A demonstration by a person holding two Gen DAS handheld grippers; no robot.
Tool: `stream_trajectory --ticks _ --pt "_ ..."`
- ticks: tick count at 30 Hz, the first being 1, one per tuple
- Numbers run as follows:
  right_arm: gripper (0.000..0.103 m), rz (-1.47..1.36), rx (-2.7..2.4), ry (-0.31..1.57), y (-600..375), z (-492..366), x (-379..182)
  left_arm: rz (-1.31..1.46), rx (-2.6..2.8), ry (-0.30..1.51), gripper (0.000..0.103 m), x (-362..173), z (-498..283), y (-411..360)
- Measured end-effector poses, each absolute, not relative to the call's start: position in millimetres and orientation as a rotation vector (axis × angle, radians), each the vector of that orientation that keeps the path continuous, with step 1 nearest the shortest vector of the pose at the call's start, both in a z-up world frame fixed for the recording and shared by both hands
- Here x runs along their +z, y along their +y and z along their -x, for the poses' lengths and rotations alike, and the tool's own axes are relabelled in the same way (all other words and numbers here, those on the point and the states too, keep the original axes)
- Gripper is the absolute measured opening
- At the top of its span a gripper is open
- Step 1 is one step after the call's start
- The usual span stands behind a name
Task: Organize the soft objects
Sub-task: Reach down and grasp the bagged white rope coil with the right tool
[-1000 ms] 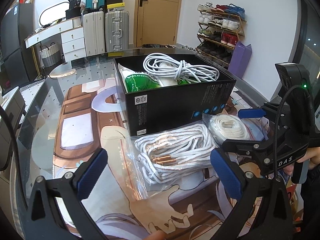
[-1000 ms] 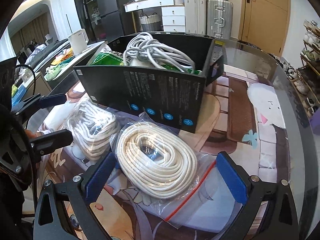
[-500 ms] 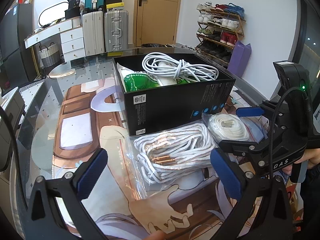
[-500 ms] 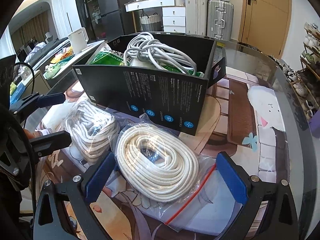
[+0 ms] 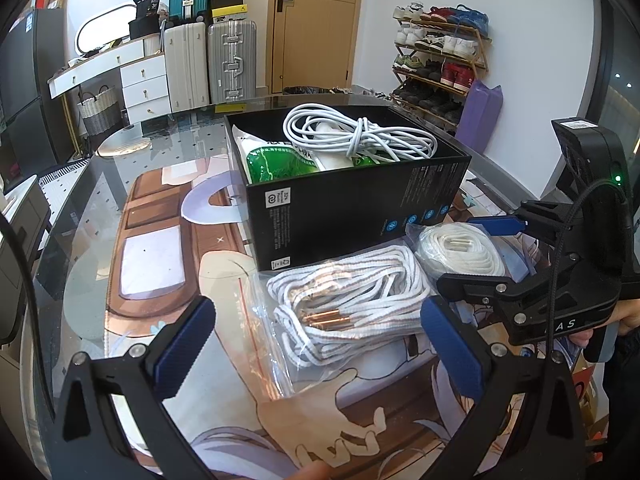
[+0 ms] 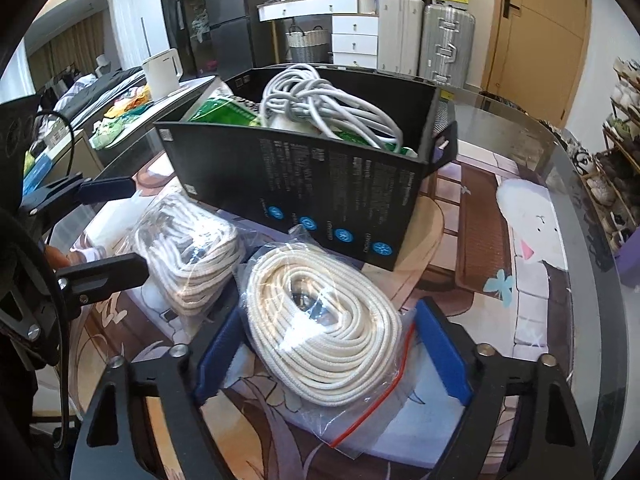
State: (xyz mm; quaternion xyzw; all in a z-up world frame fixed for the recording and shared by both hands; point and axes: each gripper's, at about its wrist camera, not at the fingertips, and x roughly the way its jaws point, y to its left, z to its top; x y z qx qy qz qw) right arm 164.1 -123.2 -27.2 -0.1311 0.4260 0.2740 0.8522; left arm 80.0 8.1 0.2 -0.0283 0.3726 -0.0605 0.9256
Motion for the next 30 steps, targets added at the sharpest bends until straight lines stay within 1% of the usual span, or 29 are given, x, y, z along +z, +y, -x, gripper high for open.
stream_trajectory --ticks 2,3,5,8,10,17,30 --pt "0.071 0.279 0.586 0.894 -123.6 -162.7 -26.4 0.058 -0.125 0.764 0.103 -0.3 -79.9 7.7" --pt "0.069 0.278 0.592 0.895 -123.5 -161.6 -25.6 0.057 -0.125 0.764 0.103 -0.5 -79.6 7.6" --pt "0.060 0.273 0.599 0.897 -126.1 -161.5 -24.6 0.056 -0.124 0.765 0.103 -0.6 -79.9 7.5" --pt "0.053 0.256 0.613 0.900 -132.0 -160.5 -23.3 0.056 -0.124 0.765 0.103 -0.5 -80.1 7.3" --pt "0.051 0.246 0.625 0.902 -135.7 -159.2 -22.1 0.056 -0.124 0.765 0.103 -0.5 -80.0 7.2" --pt "0.048 0.225 0.640 0.889 -143.4 -155.0 -16.4 0.055 -0.124 0.765 0.103 -0.5 -80.1 6.6" --pt "0.048 0.220 0.634 0.846 -154.0 -147.5 3.1 0.036 -0.117 0.800 0.103 -1.0 -82.1 5.5"
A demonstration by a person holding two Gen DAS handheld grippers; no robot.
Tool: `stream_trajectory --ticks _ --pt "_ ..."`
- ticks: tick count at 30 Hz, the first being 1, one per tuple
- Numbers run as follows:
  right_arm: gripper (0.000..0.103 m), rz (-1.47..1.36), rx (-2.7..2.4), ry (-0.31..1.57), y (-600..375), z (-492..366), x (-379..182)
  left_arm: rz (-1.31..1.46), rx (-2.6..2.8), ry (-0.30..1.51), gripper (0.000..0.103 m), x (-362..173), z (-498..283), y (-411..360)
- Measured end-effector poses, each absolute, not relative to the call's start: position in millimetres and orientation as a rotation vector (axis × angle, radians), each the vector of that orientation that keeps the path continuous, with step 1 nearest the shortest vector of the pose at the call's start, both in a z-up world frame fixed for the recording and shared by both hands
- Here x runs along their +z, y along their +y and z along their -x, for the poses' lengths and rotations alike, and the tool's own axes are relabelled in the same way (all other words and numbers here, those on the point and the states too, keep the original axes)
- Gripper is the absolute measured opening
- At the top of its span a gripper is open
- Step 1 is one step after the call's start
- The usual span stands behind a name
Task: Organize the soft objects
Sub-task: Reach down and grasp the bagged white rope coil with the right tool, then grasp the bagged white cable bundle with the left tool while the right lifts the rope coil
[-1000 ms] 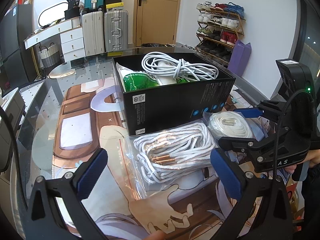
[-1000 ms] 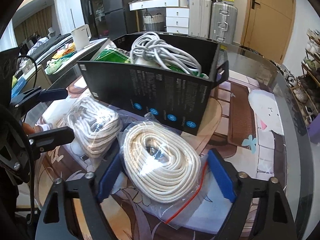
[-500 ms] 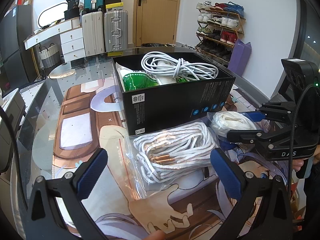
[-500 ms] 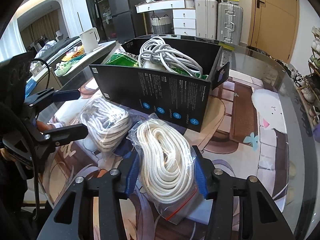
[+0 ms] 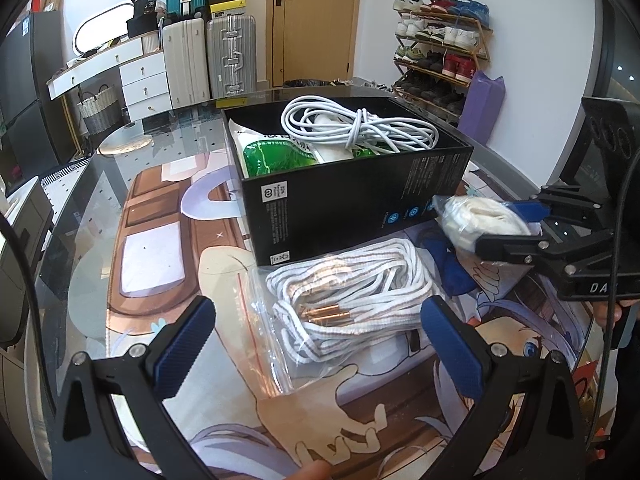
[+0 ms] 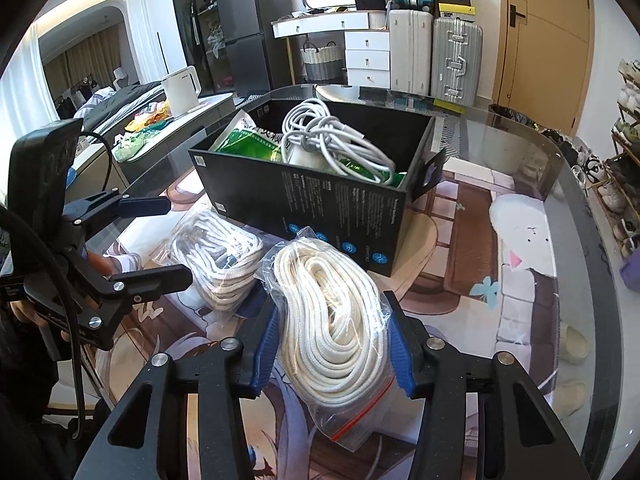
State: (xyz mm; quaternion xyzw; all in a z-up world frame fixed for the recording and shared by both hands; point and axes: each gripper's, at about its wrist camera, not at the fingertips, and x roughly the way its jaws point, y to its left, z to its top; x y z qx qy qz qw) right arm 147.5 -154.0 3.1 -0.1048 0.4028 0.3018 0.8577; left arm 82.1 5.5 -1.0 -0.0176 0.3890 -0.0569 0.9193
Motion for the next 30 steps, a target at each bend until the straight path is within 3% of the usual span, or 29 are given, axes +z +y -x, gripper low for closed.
stream_trajectory --ticks 30 --pt "0.048 0.177 0.619 0.815 -178.2 -146.0 22.1 -0.140 -0.201 0.876 0.103 5.6 -116.2 -29.6"
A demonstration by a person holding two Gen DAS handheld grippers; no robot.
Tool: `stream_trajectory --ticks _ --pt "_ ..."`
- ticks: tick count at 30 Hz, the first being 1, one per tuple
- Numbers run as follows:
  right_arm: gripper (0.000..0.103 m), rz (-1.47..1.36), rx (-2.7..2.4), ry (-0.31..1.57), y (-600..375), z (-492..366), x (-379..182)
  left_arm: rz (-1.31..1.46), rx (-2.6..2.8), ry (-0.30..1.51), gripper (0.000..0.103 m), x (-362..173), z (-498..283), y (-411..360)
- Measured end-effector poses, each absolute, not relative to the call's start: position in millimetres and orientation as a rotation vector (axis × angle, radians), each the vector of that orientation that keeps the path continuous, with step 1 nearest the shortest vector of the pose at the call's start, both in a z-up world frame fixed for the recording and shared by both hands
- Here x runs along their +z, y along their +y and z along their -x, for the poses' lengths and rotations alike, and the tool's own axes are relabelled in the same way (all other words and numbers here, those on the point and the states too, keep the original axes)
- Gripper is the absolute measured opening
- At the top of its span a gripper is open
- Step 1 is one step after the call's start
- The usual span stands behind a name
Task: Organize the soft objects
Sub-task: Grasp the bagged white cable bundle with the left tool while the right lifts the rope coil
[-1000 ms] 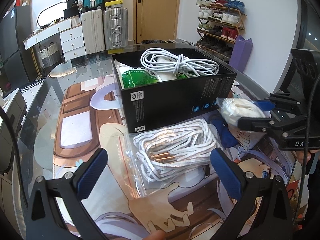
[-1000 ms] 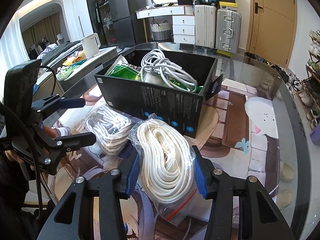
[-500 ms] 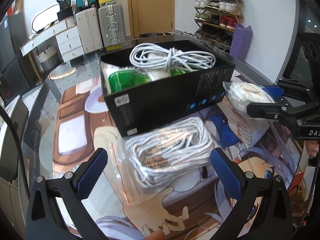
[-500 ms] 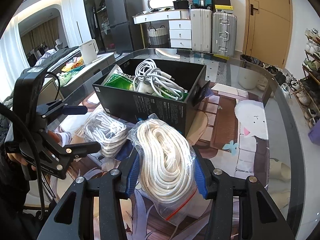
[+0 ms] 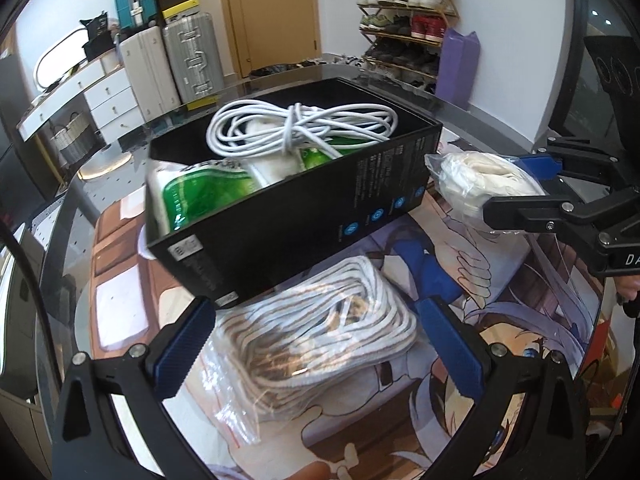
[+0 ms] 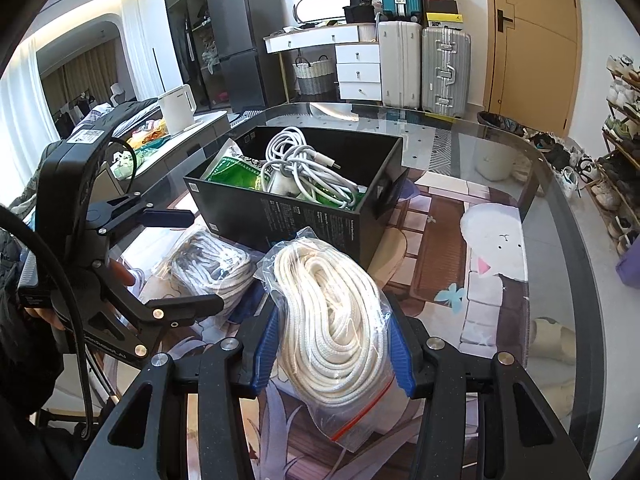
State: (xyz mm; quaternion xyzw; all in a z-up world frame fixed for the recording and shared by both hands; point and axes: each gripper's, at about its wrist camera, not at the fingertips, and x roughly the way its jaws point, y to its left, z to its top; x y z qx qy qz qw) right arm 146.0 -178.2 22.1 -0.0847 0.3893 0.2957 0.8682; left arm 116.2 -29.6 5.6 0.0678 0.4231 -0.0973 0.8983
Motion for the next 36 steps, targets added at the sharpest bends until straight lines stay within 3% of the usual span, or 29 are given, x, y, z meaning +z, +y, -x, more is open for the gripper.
stream_trajectory --ticks 16,18,20,23,30,31,36 --pt "0.048 0.173 0.616 0.825 -180.3 -149.5 20.1 -0.222 -0.235 0.943 0.101 -6.4 -124.5 -48.8" --pt "0.048 0.173 0.616 0.824 -180.0 -149.2 21.4 -0.214 -0.239 0.931 0.094 -4.9 -122.1 -47.8" --pt "0.048 0.174 0.616 0.824 -179.8 -149.2 21.5 -0.214 -0.244 0.914 0.079 -4.0 -118.1 -48.2" --pt "0.048 0.173 0.617 0.823 -179.9 -149.4 22.2 -0.226 -0.252 0.895 0.065 -2.0 -111.9 -49.7" --pt "0.048 0.172 0.622 0.808 -181.0 -145.5 26.9 -0.216 -0.239 0.860 0.046 5.3 -102.1 -50.2" --pt "0.048 0.170 0.623 0.805 -181.2 -145.0 27.9 -0.203 -0.240 0.852 0.039 8.4 -100.1 -49.8" --pt "0.048 0.166 0.625 0.789 -182.0 -142.0 33.1 -0.185 -0.236 0.825 0.031 19.3 -94.2 -43.4"
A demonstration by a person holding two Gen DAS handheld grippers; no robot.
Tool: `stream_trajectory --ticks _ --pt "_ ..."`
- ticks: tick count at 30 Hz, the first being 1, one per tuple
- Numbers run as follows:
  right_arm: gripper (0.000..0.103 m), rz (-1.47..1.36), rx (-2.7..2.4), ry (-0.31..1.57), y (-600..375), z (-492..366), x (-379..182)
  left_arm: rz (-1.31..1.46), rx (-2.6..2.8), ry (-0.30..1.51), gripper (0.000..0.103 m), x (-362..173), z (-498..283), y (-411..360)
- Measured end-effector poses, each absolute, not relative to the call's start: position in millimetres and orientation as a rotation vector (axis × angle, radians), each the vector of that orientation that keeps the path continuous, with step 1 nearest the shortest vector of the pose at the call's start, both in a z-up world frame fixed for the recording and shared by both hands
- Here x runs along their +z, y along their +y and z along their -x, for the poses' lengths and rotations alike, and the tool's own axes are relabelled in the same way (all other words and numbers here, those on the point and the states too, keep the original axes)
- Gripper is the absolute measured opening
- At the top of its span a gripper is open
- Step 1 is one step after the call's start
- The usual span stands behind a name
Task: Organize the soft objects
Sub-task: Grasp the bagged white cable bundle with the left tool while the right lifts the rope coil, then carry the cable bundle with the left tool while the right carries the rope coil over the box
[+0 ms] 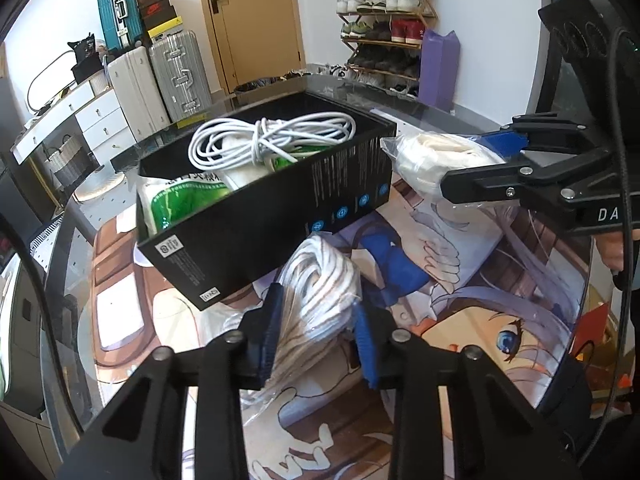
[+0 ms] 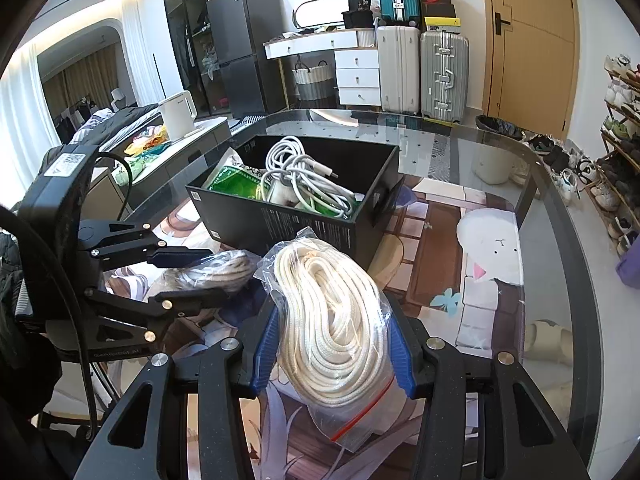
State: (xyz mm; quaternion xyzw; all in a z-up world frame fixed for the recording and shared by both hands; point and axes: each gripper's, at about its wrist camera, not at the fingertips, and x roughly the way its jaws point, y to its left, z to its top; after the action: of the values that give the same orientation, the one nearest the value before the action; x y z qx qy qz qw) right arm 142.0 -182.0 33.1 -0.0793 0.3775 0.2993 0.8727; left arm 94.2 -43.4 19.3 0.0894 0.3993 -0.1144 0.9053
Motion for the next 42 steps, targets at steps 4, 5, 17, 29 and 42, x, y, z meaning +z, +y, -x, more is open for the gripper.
stream_trajectory --ticks 4,5,17,29,42 --pt "0.048 0.163 0.626 0.773 -182.1 -139.3 36.4 -0.176 -0.239 0.806 0.026 25.8 -88.0 -41.0" --pt "0.048 0.161 0.627 0.770 -182.4 -138.6 37.6 -0.173 -0.240 0.799 0.025 28.0 -86.7 -41.7" --pt "0.048 0.151 0.635 0.716 -182.3 -128.7 51.9 -0.092 -0.224 0.693 0.022 64.0 -70.2 -27.8" --pt "0.048 0.127 0.643 0.663 -177.2 -124.3 69.4 -0.049 -0.198 0.573 0.022 109.8 -62.0 -8.1" --pt "0.048 0.105 0.652 0.635 -163.7 -145.2 91.2 -0.069 -0.182 0.482 0.022 140.0 -78.9 -0.8"
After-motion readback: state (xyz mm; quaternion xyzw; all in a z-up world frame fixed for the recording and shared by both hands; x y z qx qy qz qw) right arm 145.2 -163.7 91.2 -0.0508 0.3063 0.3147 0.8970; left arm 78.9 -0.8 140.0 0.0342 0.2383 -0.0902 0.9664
